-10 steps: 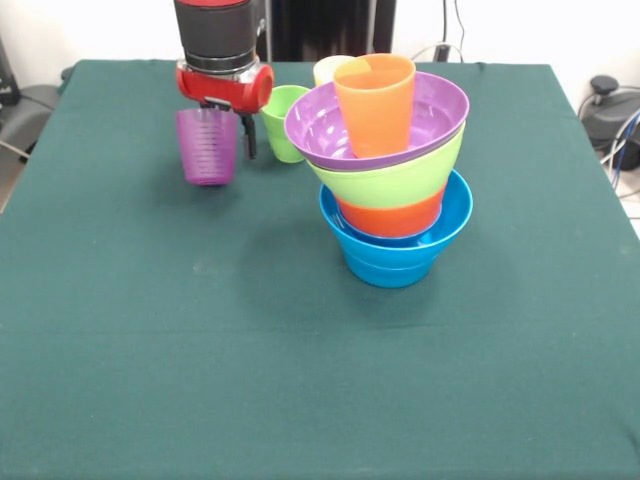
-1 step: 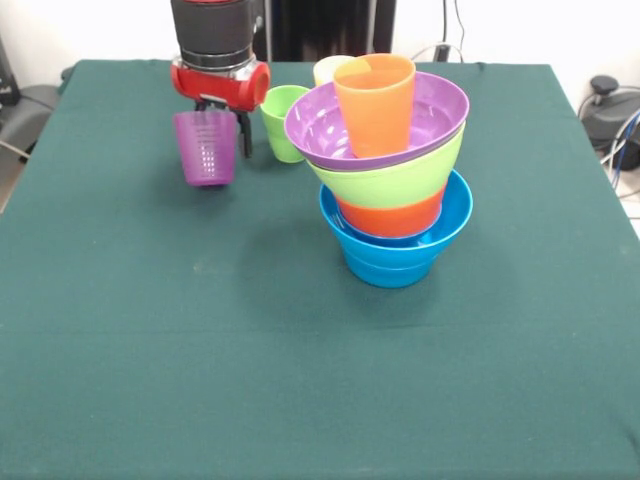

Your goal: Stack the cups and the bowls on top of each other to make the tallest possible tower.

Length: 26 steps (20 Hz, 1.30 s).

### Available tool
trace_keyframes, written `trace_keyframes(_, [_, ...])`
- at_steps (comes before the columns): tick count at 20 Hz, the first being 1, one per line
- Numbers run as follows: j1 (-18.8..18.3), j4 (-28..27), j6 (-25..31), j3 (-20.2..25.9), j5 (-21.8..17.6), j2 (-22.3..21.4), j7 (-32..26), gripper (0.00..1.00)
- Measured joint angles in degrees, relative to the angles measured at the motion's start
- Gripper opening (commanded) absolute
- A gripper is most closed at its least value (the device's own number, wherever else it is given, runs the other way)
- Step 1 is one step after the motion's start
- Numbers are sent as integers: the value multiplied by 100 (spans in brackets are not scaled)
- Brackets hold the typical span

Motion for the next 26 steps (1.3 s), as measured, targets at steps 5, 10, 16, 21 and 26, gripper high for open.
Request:
trace_keyframes(5, [2, 0, 0, 1, 0, -52, 0, 100])
trace_keyframes(10, [3, 0, 0, 5, 0, -170, 0, 100])
trace_keyframes(16, [2, 2, 0, 55, 2, -381, -3, 100])
trace_keyframes(21, [-10, 3, 0, 152, 68, -591, -43, 100])
trace_keyframes(26, [-77, 7, 1, 300, 188, -788, -226, 100])
